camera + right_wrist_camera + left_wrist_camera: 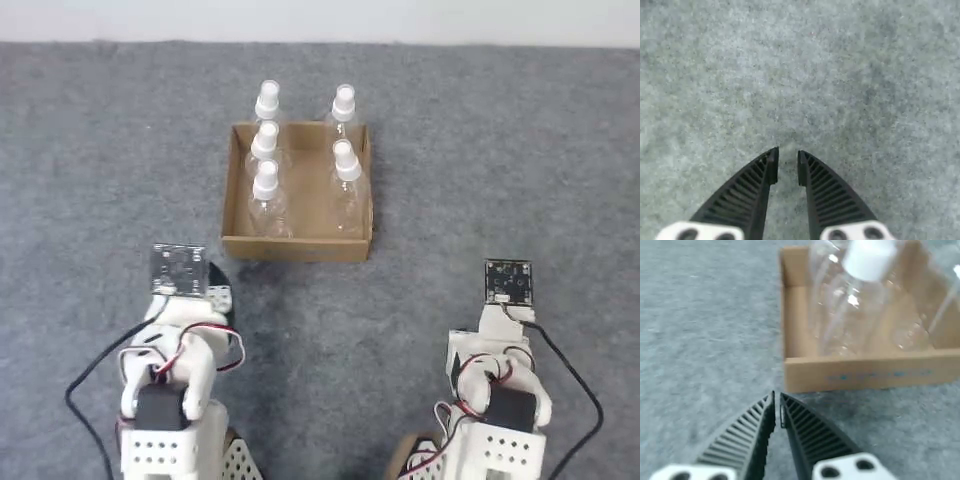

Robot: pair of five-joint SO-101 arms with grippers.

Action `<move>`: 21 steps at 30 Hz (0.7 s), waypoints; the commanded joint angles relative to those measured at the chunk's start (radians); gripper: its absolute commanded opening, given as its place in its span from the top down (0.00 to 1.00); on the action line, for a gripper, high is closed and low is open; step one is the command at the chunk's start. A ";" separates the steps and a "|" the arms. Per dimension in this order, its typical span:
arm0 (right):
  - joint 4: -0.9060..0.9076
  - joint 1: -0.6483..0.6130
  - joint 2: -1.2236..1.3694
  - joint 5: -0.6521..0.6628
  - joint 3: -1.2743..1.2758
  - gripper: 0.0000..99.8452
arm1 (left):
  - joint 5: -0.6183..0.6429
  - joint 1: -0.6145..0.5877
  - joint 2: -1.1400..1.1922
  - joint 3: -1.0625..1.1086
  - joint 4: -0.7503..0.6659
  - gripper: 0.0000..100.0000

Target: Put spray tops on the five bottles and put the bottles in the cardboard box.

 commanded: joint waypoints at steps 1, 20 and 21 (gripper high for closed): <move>0.005 0.015 -0.018 0.014 0.021 0.99 | -0.006 0.032 -0.021 0.025 -0.084 0.98; 0.005 -0.039 -0.018 0.008 0.021 0.99 | 0.003 0.020 -0.021 0.022 0.253 0.99; 0.004 -0.039 -0.018 0.008 0.021 0.99 | 0.003 0.025 -0.021 0.022 0.253 0.99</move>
